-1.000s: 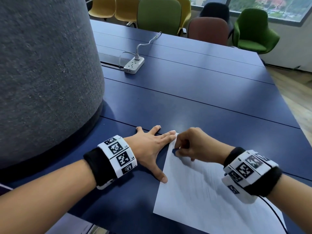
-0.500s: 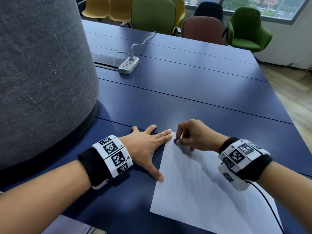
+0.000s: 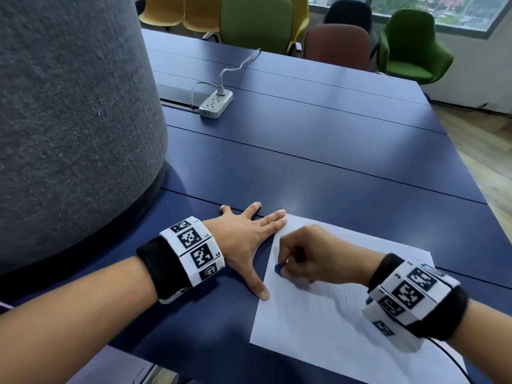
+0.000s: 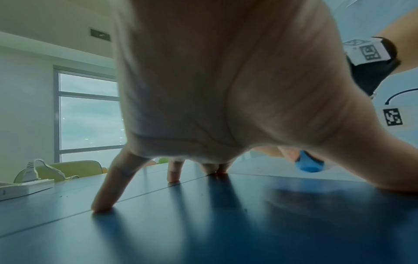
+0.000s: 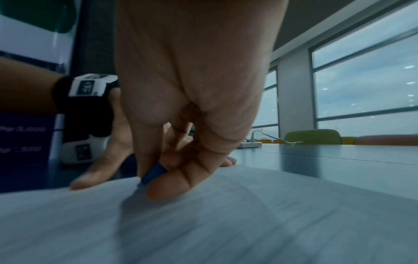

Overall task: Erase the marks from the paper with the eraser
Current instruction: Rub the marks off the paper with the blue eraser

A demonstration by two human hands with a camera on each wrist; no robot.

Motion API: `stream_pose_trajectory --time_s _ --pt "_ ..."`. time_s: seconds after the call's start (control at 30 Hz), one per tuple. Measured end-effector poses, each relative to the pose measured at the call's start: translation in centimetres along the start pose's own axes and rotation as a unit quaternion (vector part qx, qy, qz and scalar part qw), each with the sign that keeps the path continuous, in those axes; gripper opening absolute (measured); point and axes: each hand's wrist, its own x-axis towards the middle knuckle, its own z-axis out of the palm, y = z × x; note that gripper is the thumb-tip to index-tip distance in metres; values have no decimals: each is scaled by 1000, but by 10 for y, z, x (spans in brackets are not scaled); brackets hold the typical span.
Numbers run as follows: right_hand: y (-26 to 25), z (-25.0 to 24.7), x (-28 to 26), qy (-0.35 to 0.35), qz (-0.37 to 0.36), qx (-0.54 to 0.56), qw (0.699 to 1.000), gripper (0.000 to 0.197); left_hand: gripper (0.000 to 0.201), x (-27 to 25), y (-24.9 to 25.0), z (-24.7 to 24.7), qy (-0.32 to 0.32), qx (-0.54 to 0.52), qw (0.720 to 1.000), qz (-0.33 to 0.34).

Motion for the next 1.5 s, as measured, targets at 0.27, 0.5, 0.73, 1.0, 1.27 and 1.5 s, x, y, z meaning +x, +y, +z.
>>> stream_pose_trajectory --time_s 0.27,0.5,0.73,1.0,1.27,1.5 --pt "-4 1 2 16 -10 -21 1000 6 141 -1 1 0 -1 0 1000 1" --pt "0 -8 6 54 11 -39 998 7 142 0 0 1 3 -7 1000 4" --pt "-6 -3 -1 37 6 -31 999 9 142 1 0 0 -7 -6 1000 2" --pt "-13 8 -7 -18 -38 -83 996 7 142 1 1 0 -16 6 1000 -5" --pt "-17 18 -16 -52 -55 -97 992 10 143 0 1 0 -21 2 1000 -7" --pt "-13 9 -9 -12 -43 -97 994 7 142 0 1 1 -19 -3 1000 -7"
